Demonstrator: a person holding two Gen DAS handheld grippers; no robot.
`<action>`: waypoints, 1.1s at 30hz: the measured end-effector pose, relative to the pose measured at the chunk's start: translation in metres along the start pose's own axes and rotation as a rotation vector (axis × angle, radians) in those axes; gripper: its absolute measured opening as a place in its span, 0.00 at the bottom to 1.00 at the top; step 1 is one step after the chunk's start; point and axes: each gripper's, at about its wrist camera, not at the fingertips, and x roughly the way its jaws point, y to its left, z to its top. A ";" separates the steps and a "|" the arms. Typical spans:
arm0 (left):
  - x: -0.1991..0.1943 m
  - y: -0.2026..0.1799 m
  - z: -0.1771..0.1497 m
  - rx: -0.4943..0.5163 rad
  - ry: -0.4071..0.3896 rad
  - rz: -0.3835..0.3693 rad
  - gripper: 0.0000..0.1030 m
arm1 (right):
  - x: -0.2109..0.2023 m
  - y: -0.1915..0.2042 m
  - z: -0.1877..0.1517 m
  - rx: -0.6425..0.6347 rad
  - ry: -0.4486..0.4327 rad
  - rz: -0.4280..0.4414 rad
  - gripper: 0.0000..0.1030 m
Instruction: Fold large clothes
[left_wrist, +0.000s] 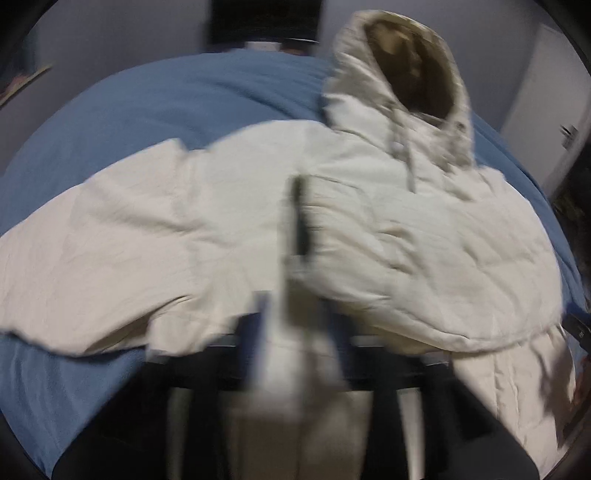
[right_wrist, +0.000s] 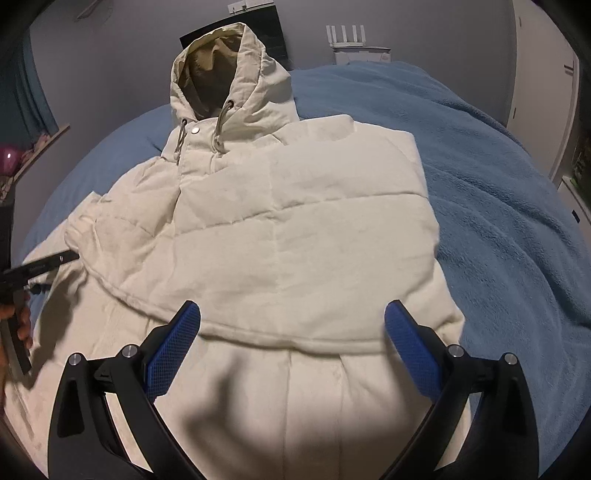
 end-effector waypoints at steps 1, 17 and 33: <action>-0.005 0.004 -0.002 -0.027 -0.023 0.007 0.68 | 0.002 0.001 0.002 -0.001 0.002 -0.002 0.93; -0.038 -0.007 0.006 0.007 -0.188 0.179 0.79 | 0.046 0.015 0.003 -0.058 0.031 -0.058 0.93; 0.009 -0.044 0.001 0.142 -0.053 -0.149 0.80 | 0.037 -0.004 0.014 0.029 0.001 -0.059 0.93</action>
